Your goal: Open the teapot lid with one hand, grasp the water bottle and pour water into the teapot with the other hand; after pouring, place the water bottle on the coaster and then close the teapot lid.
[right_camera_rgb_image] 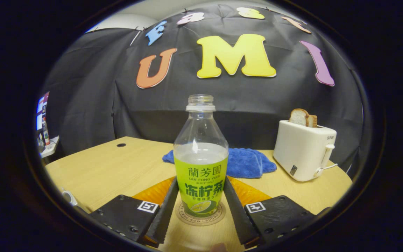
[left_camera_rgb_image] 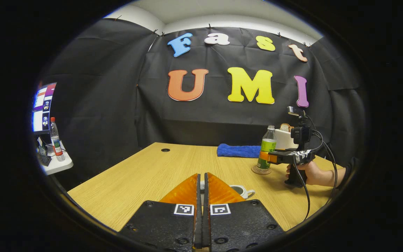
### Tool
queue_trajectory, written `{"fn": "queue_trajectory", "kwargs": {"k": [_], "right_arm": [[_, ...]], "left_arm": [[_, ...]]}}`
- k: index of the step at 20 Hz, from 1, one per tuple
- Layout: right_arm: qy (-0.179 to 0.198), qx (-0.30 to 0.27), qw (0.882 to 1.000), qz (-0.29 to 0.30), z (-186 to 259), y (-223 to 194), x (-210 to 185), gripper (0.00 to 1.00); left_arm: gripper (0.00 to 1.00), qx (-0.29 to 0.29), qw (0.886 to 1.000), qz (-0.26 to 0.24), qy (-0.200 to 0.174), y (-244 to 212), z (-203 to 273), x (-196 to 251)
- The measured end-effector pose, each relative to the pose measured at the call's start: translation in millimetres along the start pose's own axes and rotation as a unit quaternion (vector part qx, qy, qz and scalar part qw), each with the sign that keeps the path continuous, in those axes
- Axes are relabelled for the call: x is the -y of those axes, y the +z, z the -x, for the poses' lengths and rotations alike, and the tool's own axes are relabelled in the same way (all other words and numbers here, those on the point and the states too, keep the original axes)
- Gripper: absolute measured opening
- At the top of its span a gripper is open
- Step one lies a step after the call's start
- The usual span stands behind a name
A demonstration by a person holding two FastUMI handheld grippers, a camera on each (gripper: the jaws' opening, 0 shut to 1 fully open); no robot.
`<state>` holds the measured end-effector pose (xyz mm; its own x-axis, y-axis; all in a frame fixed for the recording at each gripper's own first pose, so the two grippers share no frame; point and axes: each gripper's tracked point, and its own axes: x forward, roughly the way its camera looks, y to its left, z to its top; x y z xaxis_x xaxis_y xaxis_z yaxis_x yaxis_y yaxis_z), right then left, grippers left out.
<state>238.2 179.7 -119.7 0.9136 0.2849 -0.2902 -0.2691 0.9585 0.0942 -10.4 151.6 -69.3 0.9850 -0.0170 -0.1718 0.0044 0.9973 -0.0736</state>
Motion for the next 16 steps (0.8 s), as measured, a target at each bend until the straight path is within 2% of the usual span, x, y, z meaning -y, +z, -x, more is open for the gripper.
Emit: {"fn": "queue_trajectory", "kwargs": {"k": [1,2,4,7,16], "right_arm": [[0.002,0.000,1.000,0.002,1,2,-2,0.77],[-0.001,0.000,1.000,0.004,3,4,-1,0.87],[-0.003,0.007,1.000,0.002,11,9,0,0.96],[-0.004,0.022,1.000,-0.009,37,17,5,0.96],[-0.027,0.108,0.994,0.010,169,45,38,0.96]], "left_arm": [[0.03,-0.001,1.000,0.000,0.000,0,-1,0],[0.02,-0.001,1.000,0.000,0.000,0,-1,0],[0.03,-0.001,1.000,-0.002,0.001,0,1,0],[0.03,0.002,1.000,-0.005,-0.001,2,-1,4],[0.03,-0.006,0.999,-0.025,-0.025,-6,-11,36]]}}
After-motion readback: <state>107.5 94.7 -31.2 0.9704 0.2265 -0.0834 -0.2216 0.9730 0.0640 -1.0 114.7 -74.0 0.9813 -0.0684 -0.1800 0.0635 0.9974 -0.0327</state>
